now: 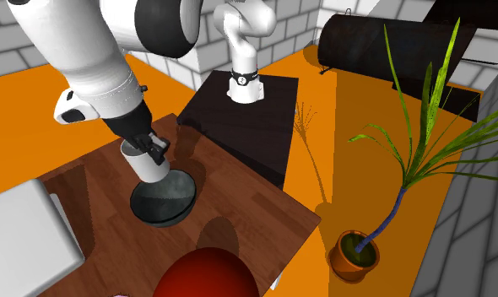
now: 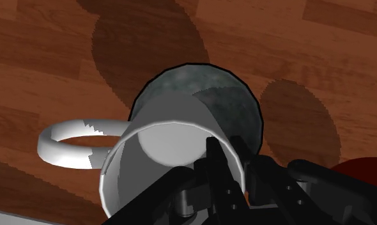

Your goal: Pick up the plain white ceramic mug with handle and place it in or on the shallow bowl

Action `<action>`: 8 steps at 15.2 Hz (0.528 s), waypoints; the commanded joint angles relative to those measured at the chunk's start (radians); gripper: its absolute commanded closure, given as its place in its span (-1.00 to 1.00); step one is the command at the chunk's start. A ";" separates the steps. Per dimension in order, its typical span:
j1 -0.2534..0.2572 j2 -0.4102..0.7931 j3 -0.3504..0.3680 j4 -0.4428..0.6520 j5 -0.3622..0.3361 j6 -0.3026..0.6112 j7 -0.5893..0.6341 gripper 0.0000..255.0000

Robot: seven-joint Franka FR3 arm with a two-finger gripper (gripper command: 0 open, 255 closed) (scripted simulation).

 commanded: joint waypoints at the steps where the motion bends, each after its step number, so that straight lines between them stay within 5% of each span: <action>1: 0.000 0.007 0.000 -0.018 0.000 0.026 0.000 1.00; 8: 0.000 0.043 -0.001 -0.058 -0.003 0.102 0.001 1.00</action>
